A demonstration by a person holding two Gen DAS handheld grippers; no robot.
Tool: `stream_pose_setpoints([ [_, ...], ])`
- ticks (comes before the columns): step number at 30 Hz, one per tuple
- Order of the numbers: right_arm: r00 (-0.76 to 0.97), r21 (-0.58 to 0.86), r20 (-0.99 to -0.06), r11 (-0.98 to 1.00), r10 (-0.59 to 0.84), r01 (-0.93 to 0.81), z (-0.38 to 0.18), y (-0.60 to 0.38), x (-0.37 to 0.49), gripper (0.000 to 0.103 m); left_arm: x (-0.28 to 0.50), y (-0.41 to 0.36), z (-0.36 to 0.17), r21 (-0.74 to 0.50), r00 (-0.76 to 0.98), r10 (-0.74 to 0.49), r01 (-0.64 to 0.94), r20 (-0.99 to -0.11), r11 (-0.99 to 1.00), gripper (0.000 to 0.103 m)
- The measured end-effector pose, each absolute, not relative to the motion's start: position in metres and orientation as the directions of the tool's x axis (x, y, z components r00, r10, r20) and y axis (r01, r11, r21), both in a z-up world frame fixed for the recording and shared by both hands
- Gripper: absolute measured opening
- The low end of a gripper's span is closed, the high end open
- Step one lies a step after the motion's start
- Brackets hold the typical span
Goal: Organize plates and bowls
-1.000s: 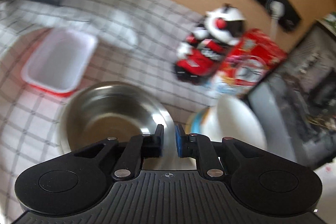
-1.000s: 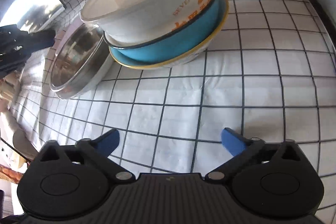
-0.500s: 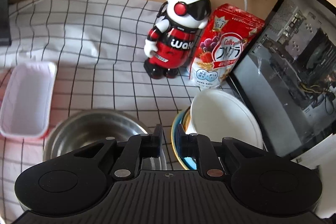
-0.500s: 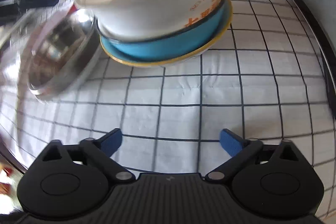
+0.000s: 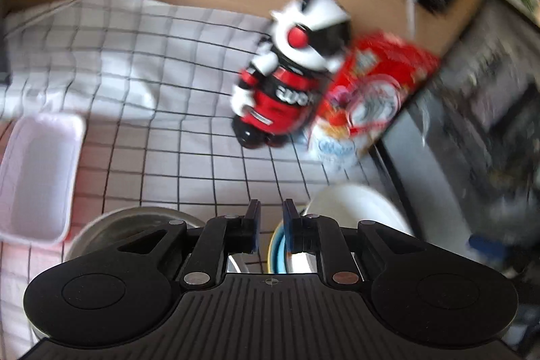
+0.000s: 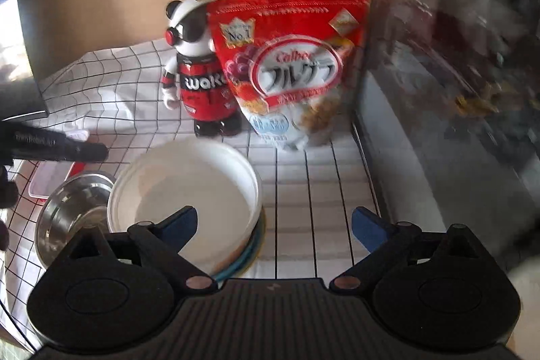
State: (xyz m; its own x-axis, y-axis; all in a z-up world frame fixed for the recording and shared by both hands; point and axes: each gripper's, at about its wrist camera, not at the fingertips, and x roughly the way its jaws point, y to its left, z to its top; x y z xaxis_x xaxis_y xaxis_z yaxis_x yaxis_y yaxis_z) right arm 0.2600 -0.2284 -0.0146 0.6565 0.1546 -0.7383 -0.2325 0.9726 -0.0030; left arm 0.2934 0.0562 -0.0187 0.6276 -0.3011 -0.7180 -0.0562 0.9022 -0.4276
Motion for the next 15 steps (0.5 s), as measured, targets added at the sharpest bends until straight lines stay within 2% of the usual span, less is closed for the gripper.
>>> stream_pose_setpoints([
  [2, 0.651, 0.02, -0.735, 0.967, 0.187, -0.255, -0.015, -0.23, 0.271, 0.092, 0.296, 0.057, -0.013, -0.458, 0.621, -0.332, -0.048, -0.71, 0.888, 0.016],
  [4, 0.635, 0.031, -0.739, 0.952, 0.226, -0.303, -0.018, -0.227, 0.282, 0.082, 0.301, 0.047, -0.011, -0.428, 0.597, -0.323, -0.038, -0.734, 0.903, 0.016],
  [6, 0.626, 0.034, -0.743, 0.947, 0.238, -0.32, -0.022, -0.223, 0.29, 0.079, 0.306, 0.032, -0.013, -0.384, 0.57, -0.3, -0.03, -0.765, 0.923, 0.016],
  [10, 0.609, 0.059, -0.751, 0.945, 0.255, -0.323, -0.039, -0.221, 0.304, 0.078, 0.314, 0.005, -0.022, -0.313, 0.527, -0.266, 0.0, -0.807, 0.95, 0.017],
  [15, 0.519, 0.167, -0.799, 0.94, 0.305, -0.296, -0.065, -0.233, 0.323, 0.078, 0.325, -0.012, -0.041, -0.197, 0.467, -0.17, -0.01, -0.868, 0.98, 0.019],
])
